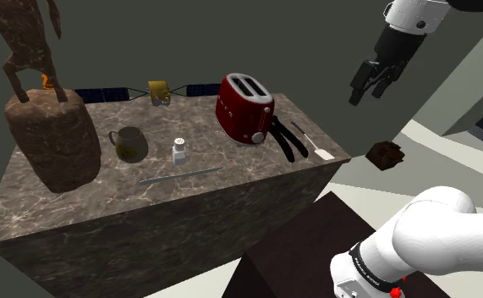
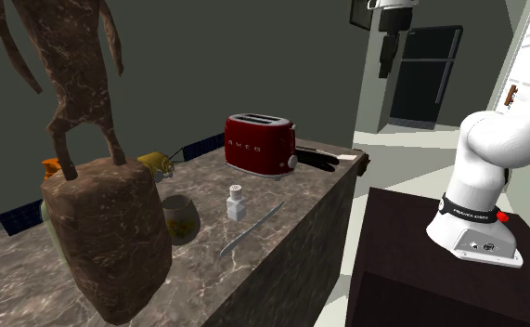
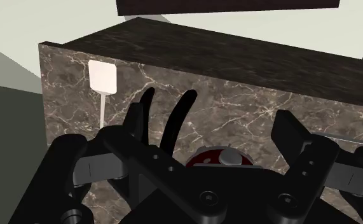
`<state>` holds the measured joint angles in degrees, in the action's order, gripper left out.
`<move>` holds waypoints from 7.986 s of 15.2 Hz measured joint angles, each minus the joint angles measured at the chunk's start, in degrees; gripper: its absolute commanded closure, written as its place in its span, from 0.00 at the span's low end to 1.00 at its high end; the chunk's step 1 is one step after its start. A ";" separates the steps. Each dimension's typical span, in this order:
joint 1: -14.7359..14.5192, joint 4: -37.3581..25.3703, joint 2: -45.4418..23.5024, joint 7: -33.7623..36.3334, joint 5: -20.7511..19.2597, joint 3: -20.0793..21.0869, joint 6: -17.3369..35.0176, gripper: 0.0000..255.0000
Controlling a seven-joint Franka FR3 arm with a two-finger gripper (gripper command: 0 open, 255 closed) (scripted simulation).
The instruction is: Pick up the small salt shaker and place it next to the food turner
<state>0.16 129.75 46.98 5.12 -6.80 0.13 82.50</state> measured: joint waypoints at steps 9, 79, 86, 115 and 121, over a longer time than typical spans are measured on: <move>-1.46 0.86 -7.96 8.42 4.25 6.49 7.89 0.00; -12.26 -46.21 -74.49 44.36 -8.53 22.64 21.22 1.00; -12.55 -50.28 -73.51 43.67 -7.97 22.93 16.29 1.00; 2.31 -21.97 -44.33 23.18 1.57 17.21 19.46 1.00; 5.75 -13.78 -37.09 14.79 2.54 12.59 21.41 1.00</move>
<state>5.91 115.97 9.89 19.91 -4.25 12.72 103.90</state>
